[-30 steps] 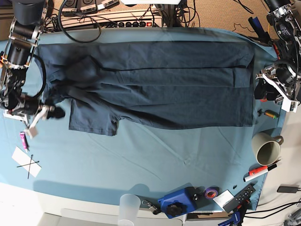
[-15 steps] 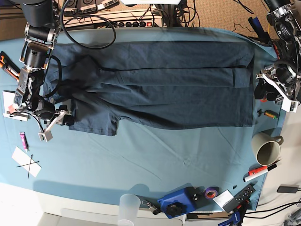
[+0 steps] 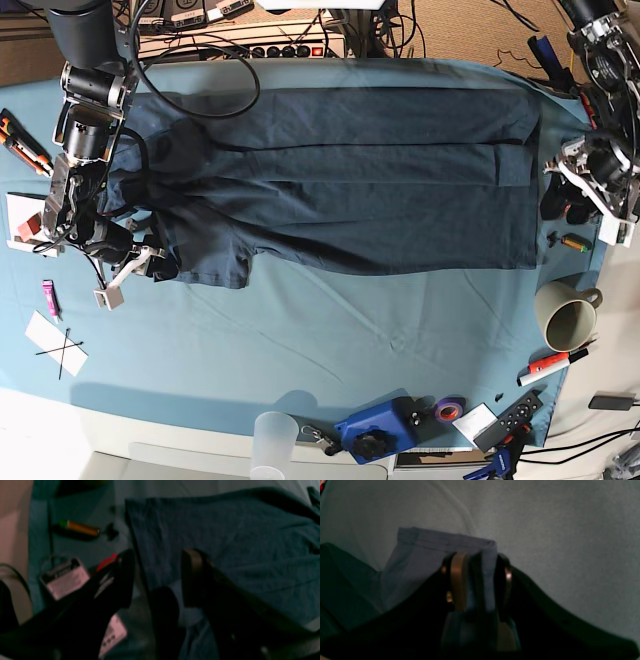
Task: Fold the T-shirt properly
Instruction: 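Grasp the hem corners with both grippers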
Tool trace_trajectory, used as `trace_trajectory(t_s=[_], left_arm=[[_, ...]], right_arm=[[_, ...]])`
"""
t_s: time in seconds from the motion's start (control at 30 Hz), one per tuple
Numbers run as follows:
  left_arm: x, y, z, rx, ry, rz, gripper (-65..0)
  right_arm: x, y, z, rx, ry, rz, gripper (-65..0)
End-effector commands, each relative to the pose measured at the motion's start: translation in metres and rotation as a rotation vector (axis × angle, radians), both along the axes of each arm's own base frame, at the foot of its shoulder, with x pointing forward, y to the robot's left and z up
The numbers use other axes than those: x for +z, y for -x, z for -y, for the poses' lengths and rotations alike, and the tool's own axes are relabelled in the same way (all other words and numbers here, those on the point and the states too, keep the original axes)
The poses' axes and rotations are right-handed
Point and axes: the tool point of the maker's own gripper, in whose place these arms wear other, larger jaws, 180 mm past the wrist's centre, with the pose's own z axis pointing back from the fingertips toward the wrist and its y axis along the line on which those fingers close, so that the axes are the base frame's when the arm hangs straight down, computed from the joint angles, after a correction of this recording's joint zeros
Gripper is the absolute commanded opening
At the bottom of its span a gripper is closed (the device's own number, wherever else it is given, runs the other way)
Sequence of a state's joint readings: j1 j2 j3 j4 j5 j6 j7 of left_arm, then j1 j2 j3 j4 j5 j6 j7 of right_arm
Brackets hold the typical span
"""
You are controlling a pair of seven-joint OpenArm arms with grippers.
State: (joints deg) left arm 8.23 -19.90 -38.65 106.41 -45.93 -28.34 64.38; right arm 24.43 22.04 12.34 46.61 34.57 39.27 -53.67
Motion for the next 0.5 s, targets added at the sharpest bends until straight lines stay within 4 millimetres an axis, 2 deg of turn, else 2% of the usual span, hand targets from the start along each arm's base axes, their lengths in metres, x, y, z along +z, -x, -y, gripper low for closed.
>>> trace_trajectory(t_s=[0.0, 0.13, 0.23, 0.37, 0.47], left_arm=[[0.014, -0.013, 0.003, -0.023, 0.000, 0.055, -34.7], [0.001, -0.038, 0.018, -0.078, 0.011, 0.018, -34.7], [-0.014, -0.061, 0.022, -0.083, 0.000, -0.033, -34.7], [-0.030, -0.086, 0.009, -0.027, -0.026, -0.109, -34.7], [-0.039, -0.094, 0.008, -0.014, 0.003, -0.141, -34.7]], right_arm=[[-0.014, 0.019, 0.012, 0.035, 0.078, -0.116, -46.0], [-0.015, 0.023, 0.015, 0.041, 0.085, -0.137, -46.0], [-0.012, 0.022, 0.017, 0.035, 0.079, -0.129, -46.0], [-0.011, 0.023, 0.019, 0.034, 0.075, -0.131, -46.0], [-0.010, 0.024, 0.022, 0.032, 0.078, -0.136, -46.0]])
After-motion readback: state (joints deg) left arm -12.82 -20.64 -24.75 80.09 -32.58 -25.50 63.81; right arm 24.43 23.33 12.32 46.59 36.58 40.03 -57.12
